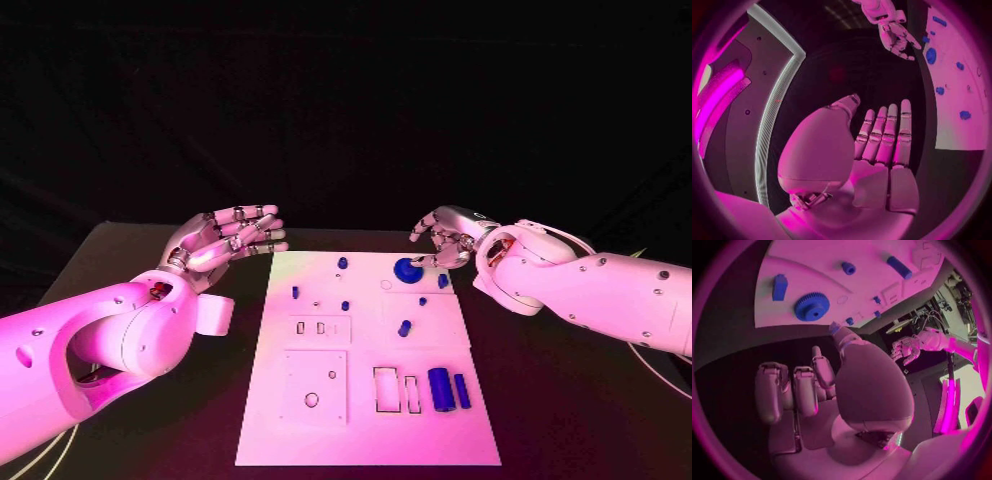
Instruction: Assemble the parts on the task board
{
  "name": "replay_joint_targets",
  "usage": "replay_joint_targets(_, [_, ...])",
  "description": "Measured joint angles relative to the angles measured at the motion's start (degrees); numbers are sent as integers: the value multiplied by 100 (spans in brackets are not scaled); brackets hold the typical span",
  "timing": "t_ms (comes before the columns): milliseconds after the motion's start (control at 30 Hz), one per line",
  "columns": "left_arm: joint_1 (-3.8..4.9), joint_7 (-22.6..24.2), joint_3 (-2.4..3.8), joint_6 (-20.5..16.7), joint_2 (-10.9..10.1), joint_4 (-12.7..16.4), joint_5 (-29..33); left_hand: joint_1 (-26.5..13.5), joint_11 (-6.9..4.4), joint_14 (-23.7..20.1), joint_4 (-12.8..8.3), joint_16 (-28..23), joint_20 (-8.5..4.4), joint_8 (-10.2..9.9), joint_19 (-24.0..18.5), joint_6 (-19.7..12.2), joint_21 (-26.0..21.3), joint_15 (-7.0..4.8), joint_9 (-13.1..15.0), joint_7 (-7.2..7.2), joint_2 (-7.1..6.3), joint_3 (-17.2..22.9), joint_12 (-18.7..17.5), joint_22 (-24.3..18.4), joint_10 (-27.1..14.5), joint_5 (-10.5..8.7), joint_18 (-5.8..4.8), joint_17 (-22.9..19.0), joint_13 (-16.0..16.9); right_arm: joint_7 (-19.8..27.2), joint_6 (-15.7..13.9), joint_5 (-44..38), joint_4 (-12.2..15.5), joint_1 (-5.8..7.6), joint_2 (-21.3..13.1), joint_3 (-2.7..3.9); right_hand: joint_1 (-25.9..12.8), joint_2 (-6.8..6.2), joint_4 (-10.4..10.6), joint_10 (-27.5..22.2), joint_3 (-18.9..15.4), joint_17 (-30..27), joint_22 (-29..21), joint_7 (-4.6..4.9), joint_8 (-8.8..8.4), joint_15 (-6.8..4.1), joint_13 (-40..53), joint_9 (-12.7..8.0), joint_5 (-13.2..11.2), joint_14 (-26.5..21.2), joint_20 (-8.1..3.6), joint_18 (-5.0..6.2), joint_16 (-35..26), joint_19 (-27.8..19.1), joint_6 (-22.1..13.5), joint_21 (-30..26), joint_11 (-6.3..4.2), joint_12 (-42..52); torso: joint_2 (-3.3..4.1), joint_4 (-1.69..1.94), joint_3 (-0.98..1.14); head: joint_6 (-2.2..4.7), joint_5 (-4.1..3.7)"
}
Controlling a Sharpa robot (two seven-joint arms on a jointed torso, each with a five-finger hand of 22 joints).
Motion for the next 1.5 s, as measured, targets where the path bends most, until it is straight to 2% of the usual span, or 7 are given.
replay_joint_targets(133, [0,-2,0,14,1,-4,0,0,0,0,0,0,0,0,0,0,0,0,0,0,0,0,-30,0,0,0,0,7,0,0,206,80,-137,-1,57,-1,106,82,107,50,-136,0,0,27,44,28,78,31,122,13,36,-4,118,24,-87,139,46,215,1,3,-1,-2,10])
replay_joint_targets(233, [0,-7,0,26,6,-6,0,0,0,0,0,0,0,0,0,0,0,0,0,0,0,0,-30,0,0,0,0,7,0,-11,325,118,-223,-12,107,-2,164,71,183,97,-213,0,0,36,85,40,79,48,122,2,51,-4,130,11,-96,199,76,328,0,12,-8,-3,8])
replay_joint_targets(433, [0,-19,-1,46,7,-11,0,0,0,0,0,0,0,0,0,0,0,0,0,0,0,0,-30,6,0,0,0,7,0,-71,468,190,-314,-92,208,-7,214,122,191,97,-220,0,-1,44,101,70,79,56,121,13,50,-4,154,10,-143,239,76,328,-2,20,-12,-8,38])
replay_joint_targets(600, [0,-28,-1,55,6,-13,0,0,0,0,0,0,0,0,0,0,0,0,0,0,0,0,-30,6,0,0,0,7,0,-120,501,239,-359,-137,290,-7,253,160,205,168,-206,0,-1,44,164,70,78,77,121,14,50,-6,178,10,-143,273,81,439,-3,20,-18,-18,40])
replay_joint_targets(667, [0,-32,-1,57,7,-14,0,0,0,0,0,0,0,0,0,0,0,0,-5,0,0,0,-30,6,0,0,0,13,0,-136,508,248,-374,-153,324,-7,274,182,217,223,-194,0,-1,44,169,70,78,82,120,14,50,-92,178,10,-143,310,60,489,-3,20,-19,-22,40])
replay_joint_targets(1033, [0,-53,0,59,-3,-15,0,0,0,0,0,0,0,0,0,0,0,0,-5,0,0,0,-30,5,0,0,0,12,0,-183,516,253,-482,-197,423,-6,297,204,287,261,-124,-1,-2,26,257,70,77,104,159,14,50,-92,198,10,-82,356,57,548,-5,17,-19,-12,55])
replay_joint_targets(1500, [0,-76,0,59,-8,-24,0,0,0,0,0,-22,0,0,0,0,0,0,-4,0,0,0,-30,4,0,0,1,17,0,-208,513,249,-557,-202,452,-5,350,257,302,346,21,-2,-3,1,280,70,76,103,209,14,50,-92,198,10,-17,417,46,637,-5,13,-12,-52,63])
